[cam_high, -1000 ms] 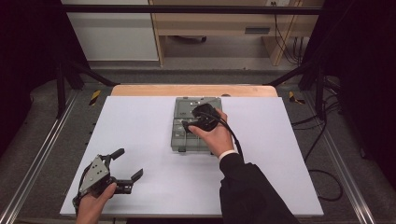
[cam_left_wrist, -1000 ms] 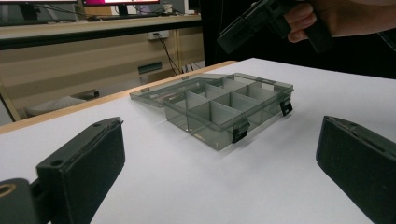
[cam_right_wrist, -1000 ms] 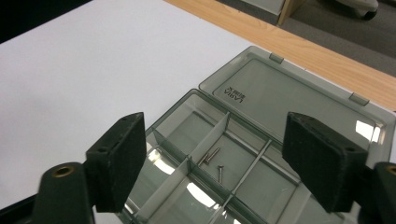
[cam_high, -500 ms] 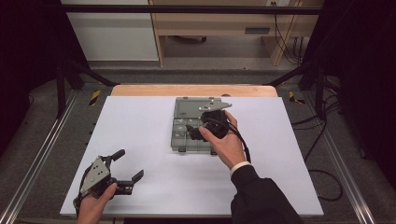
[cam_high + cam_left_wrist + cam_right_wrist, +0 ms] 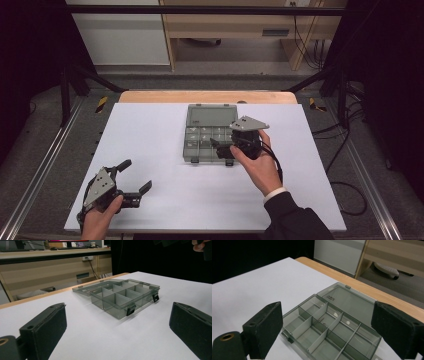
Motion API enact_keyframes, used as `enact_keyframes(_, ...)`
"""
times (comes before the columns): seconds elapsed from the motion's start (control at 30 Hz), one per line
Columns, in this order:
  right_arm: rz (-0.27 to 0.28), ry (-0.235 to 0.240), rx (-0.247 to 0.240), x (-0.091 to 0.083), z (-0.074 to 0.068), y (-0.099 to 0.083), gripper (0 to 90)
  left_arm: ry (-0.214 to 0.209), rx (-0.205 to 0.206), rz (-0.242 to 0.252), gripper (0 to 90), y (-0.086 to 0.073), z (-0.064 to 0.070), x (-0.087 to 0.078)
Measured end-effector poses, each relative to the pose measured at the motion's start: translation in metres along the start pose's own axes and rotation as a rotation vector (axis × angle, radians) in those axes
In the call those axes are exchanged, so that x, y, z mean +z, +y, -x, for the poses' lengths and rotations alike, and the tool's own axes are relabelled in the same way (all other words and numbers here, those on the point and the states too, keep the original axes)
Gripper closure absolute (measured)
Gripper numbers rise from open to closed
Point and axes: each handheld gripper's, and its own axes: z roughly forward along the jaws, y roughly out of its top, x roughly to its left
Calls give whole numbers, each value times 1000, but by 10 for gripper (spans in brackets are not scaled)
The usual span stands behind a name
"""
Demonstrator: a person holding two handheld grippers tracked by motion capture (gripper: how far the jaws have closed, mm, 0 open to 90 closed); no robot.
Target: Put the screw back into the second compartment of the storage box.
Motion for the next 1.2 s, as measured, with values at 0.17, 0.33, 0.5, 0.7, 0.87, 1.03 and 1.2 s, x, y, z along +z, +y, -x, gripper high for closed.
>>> enact_keyframes(0.17,15,-5,7,-14,4,-9,62,4,-1,0,11,0,-1,-1)
enact_keyframes(0.33,27,-20,4,-22,7,-17,50,7,-3,0,11,0,-1,-1)
enact_keyframes(0.5,41,-56,0,-32,12,-28,56,7,-2,3,11,0,-1,-1)
enact_keyframes(0.7,58,-108,7,-42,18,-41,57,9,-3,3,11,0,-1,-2)
enact_keyframes(0.87,86,-154,5,-53,28,-55,62,10,-4,11,11,0,-1,-2)
enact_keyframes(1.03,102,-176,10,-61,34,-68,62,15,-8,18,11,0,-4,-4)
enact_keyframes(1.2,102,-181,26,-68,37,-77,53,30,-15,25,11,0,-6,-8)
